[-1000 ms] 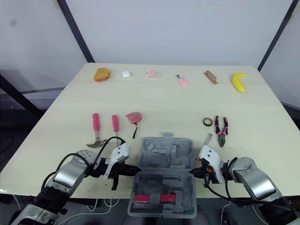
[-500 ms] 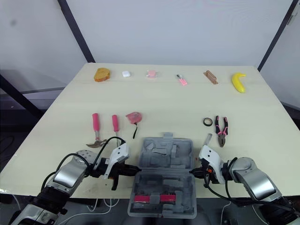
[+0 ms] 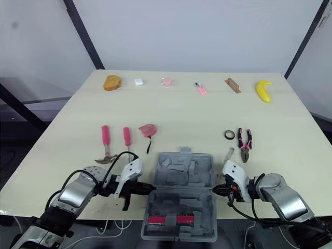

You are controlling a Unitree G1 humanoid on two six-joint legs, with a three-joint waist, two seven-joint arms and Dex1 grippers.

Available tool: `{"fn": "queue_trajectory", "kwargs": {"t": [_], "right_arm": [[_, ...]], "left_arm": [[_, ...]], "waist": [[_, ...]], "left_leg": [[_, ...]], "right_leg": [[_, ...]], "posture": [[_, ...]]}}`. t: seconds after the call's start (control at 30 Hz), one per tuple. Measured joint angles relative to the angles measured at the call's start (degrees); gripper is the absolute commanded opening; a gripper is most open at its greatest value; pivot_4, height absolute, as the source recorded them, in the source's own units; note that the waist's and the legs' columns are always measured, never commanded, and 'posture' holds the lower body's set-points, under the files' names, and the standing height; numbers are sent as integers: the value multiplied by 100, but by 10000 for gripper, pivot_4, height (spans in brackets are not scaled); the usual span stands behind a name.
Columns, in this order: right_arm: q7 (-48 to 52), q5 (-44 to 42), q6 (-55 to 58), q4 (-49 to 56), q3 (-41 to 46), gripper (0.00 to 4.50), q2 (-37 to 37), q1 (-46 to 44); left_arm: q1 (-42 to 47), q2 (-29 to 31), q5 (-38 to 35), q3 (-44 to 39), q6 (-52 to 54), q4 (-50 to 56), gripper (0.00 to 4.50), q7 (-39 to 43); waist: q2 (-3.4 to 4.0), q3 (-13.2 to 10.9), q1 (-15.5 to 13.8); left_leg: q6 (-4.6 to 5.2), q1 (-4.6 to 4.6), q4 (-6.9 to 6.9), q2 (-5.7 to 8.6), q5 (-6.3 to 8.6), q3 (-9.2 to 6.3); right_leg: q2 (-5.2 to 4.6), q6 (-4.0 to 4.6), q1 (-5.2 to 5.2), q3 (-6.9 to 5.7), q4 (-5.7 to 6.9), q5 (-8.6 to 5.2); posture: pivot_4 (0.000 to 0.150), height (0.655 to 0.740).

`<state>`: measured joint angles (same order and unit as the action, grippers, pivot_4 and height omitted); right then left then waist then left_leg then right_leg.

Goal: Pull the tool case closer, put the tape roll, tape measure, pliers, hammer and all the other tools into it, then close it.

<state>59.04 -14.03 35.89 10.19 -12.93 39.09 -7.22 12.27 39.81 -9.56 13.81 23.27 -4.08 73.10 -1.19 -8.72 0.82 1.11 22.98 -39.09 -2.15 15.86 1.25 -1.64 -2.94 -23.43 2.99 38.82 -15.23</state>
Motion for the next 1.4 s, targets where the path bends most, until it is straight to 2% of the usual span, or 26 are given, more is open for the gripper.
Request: {"fn": "queue_trajectory", "kwargs": {"t": [0.33,0.63,0.93,1.0,1.1,1.33,1.37,1.4], "right_arm": [[8,-50,-20,-8,28,0,79,1],[-102,-252,-507,-84,722,0,156,422],[-457,-431,-1760,-307,1782,0,-146,1244],[-526,-436,-2160,-452,2019,0,-275,1343],[-685,-589,-3169,-820,2726,0,-618,1616],[-609,-954,-3537,-1015,3548,0,-597,2353],[-569,-1074,-3534,-1062,3680,0,-598,2480],[-543,-1151,-3534,-1094,3800,5083,-597,2578]], "left_arm": [[-37,16,-72,-1,8,9,405,-59],[-322,264,-301,-265,-142,-53,405,-65],[-1132,371,-837,-1377,-383,-20,405,-347],[-1303,335,-898,-1618,-627,7,405,-433],[-1774,-7,-1063,-2459,-1400,25,405,-916],[-2593,-59,-1560,-3496,-1448,339,405,-1239],[-2694,-61,-1648,-3648,-1423,344,5377,-1290],[-2771,-61,-1696,-3788,-1403,343,7575,-1331]], "waist": [[0,0,-5],[0,0,15],[3,-4,-11],[2,-4,-17],[4,-6,-13],[4,-6,-15],[4,-6,-15],[4,-6,-15]], "left_leg": [[0,0,0,0,0,1],[0,-2,2,-5,0,2],[0,0,2,-6,0,4],[0,-1,2,-6,0,5],[0,-1,7,-13,1,6],[0,-7,8,-14,1,7],[0,-7,8,-14,1,8],[0,-8,9,-14,1,8]], "right_leg": [[-1,0,0,0,0,0],[3,1,0,3,0,-1],[-5,1,0,1,0,-1],[-7,0,0,1,0,0],[-16,1,0,0,-4,-1],[-21,1,4,-1,-3,-1],[-21,1,4,-1,-3,-1],[-21,1,5,-1,-3,-2]], "posture": [[1500,7400],[1500,7400],[1500,7400],[1500,7400],[1500,7400],[1500,7400],[1500,7400],[1500,7400]]}}
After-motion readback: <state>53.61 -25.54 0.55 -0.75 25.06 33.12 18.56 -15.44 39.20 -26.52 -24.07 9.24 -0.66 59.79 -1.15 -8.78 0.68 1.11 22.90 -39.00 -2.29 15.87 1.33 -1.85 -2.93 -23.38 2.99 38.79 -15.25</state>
